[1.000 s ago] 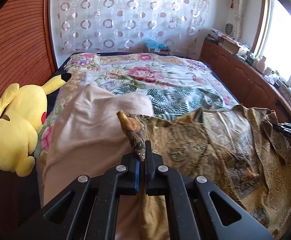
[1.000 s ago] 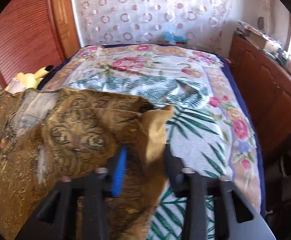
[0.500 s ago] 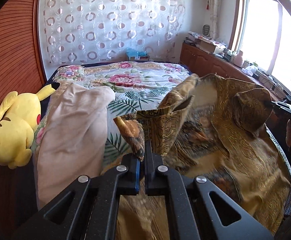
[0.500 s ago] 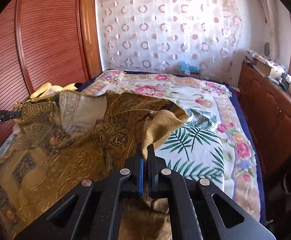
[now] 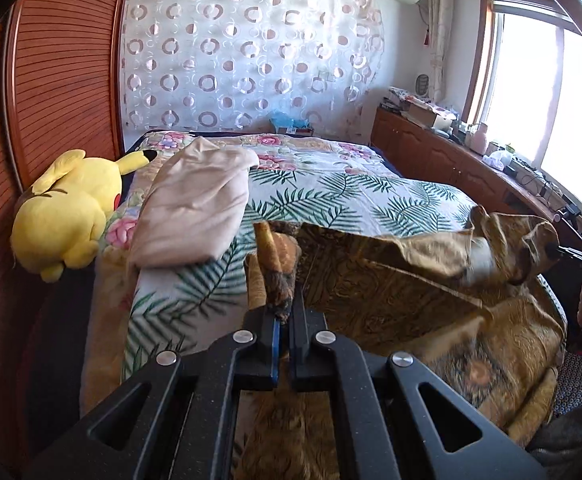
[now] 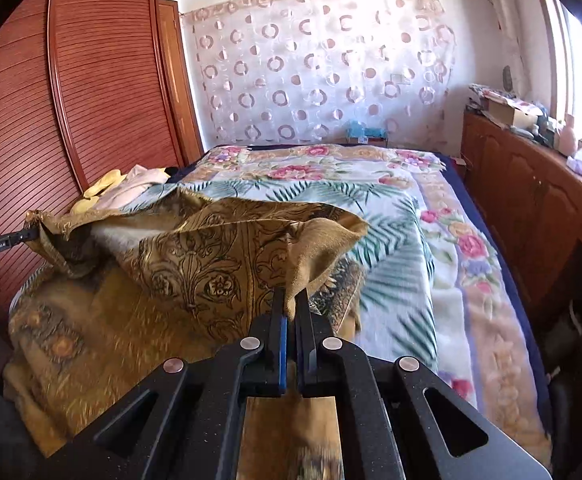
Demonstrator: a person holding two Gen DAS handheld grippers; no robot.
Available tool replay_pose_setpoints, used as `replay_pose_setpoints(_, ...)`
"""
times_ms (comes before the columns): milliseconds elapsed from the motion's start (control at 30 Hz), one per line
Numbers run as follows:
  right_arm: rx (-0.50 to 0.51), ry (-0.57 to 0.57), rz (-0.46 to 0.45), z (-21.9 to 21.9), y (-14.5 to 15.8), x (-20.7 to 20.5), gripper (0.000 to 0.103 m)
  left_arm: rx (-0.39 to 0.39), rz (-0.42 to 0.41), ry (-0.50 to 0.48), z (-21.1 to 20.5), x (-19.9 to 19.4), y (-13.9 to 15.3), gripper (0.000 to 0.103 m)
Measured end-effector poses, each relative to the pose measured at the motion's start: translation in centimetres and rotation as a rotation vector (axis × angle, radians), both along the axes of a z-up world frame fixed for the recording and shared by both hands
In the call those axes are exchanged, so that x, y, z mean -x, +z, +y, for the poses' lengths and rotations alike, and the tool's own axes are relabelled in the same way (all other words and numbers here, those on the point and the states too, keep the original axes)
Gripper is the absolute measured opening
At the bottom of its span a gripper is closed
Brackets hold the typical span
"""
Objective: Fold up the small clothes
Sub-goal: 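Grasp the shirt edge with the left gripper while the right gripper grasps the hem, then lay the held shirt edges down and open both grippers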
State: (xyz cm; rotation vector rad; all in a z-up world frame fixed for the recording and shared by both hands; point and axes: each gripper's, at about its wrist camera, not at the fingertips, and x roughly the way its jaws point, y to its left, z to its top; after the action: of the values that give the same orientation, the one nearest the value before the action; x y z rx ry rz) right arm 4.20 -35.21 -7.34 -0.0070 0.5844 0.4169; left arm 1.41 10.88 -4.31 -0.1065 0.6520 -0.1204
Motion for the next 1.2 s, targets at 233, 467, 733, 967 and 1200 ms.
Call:
replay_pose_setpoints(233,-0.035,-0.061,0.024,-2.5,-0.1,5.6,0.002,0.048,-0.005,0.023,0.4,3.0,-0.3,0.003)
replay_pose_setpoints(467,0.082,-0.046,0.08,-0.4,-0.3,5.7,0.003,0.025,0.028,0.031,0.0,3.8,-1.6,0.003)
replay_pose_setpoints(733,0.077,-0.048,0.065,0.1,1.8,5.3,0.008,0.021,-0.003,0.066,2.1,4.8,-0.7,0.023)
replay_pose_setpoints(967,0.052,-0.075,-0.055,-1.7,5.2,7.2,0.046,0.03,-0.04,0.051,3.4,3.6,1.8,0.048)
replay_pose_setpoints(1200,0.12,-0.086,-0.069,-1.0,6.5,4.7,0.048,0.012,-0.026,0.007,3.1,-1.1,3.2,0.078)
